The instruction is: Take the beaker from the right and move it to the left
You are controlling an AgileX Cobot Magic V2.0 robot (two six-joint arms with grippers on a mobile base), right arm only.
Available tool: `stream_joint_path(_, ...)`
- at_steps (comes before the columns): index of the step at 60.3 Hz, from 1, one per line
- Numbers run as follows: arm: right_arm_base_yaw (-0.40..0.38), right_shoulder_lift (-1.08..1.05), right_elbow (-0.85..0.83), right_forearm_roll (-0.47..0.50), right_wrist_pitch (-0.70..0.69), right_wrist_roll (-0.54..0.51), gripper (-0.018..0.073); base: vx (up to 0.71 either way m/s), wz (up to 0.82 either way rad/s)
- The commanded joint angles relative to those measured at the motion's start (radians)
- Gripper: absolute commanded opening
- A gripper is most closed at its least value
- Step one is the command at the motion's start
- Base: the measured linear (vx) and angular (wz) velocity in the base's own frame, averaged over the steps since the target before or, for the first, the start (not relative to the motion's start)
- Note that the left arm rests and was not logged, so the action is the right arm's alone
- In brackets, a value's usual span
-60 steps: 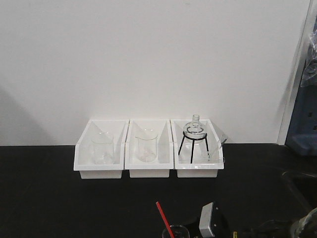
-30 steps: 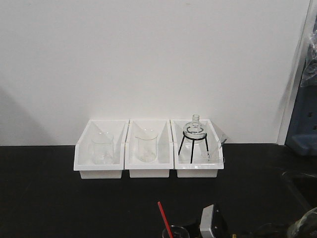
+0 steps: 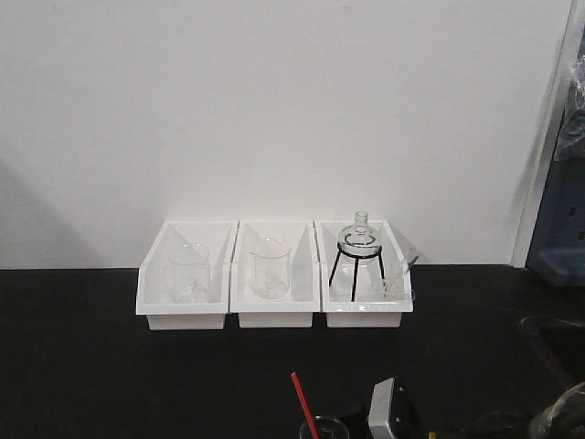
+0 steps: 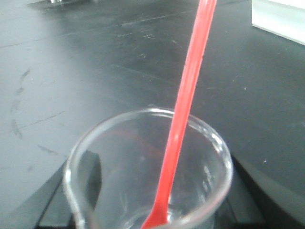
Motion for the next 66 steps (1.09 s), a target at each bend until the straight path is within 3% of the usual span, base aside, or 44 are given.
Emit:
stream_joint_path(1, -0.001, -0.042, -0.013, 0.017, -0.119, 0.003, 0.0624, 0.00, 0.00)
stream_joint_path(7, -0.001, -0.052, -0.013, 0.009, -0.119, 0.006, 0.0685, 0.00, 0.00)
stream_joint_path(15, -0.005, -0.088, -0.013, -0.028, -0.091, 0.049, 0.0689, 0.00, 0.00)
stream_joint_path(25, -0.026, -0.158, -0.013, -0.164, -0.002, 0.154, 0.0657, 0.00, 0.00)
stream_joint_path(38, -0.097, -0.262, -0.013, -0.327, 0.097, 0.314, 0.0568, 0.00, 0.00)
stream_joint_path(49, -0.154, -0.355, -0.013, -0.340, 0.090, 0.368, 0.0503, 0.00, 0.00)
stream_joint_path(58, -0.151, -0.454, -0.013, -0.352, 0.085, 0.457, 0.0439, 0.00, 0.00)
stream_joint_path(66, -0.153, -0.589, -0.013, -0.348, 0.108, 0.643, 0.0256, 0.00, 0.00)
